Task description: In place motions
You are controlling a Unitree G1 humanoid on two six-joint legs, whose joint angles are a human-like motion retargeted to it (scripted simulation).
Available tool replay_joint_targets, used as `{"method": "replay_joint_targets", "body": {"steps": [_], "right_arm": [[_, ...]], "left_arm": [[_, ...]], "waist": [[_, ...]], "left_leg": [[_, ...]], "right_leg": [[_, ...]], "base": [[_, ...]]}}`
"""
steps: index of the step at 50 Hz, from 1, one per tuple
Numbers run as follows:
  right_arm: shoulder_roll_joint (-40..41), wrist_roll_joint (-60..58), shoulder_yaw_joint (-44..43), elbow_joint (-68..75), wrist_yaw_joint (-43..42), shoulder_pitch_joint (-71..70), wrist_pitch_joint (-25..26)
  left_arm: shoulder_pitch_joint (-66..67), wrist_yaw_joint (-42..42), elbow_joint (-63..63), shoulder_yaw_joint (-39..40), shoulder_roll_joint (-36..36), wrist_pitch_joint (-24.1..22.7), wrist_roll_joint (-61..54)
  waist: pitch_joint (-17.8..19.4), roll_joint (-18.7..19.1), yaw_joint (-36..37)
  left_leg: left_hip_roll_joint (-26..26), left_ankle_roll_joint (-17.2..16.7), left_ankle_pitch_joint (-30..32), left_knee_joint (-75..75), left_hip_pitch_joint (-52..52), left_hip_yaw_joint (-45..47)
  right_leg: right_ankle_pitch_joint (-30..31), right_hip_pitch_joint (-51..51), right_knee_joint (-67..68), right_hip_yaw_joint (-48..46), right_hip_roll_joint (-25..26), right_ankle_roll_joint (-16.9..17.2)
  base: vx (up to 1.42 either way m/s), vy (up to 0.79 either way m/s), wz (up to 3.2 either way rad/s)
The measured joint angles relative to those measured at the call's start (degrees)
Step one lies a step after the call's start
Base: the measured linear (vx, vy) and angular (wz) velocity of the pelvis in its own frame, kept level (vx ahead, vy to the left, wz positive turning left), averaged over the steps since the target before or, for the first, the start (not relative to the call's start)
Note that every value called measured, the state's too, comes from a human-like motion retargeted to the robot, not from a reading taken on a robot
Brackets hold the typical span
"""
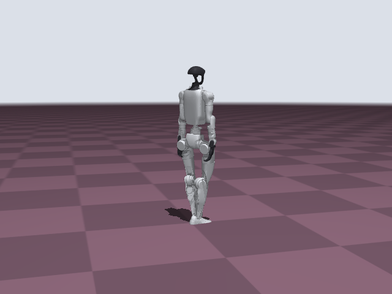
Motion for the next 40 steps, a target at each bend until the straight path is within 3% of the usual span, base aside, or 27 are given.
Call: {"method": "replay_joint_targets", "body": {"steps": [25, 40], "right_arm": [[-0.38, 2.07, -2.11, 0.42, 1.17, -0.57, 1.40], [-0.65, 3.27, -3.84, 0.99, 1.11, -0.23, 0.87]], "left_arm": [[0.65, -0.18, 0.34, 0.16, 0.46, 0.25, 0.70], [0.40, -0.43, 0.27, -0.77, 0.82, 0.21, 0.93]], "waist": [[-0.10, 0.39, -1.04], [-1.33, 1.08, 2.00]], "left_leg": [[-0.33, 0.71, -1.91, 0.18, 0.07, -0.24], [0.54, 1.07, -3.52, -0.26, -0.72, 1.81]], "right_leg": [[0.67, -0.52, 0.83, -0.17, -1.33, 0.57], [-1.81, -1.89, 3.27, 6.37, -0.57, 1.37]], "base": [[0.00, 0.00, -0.03], [-0.01, 0.01, -0.13]]}}
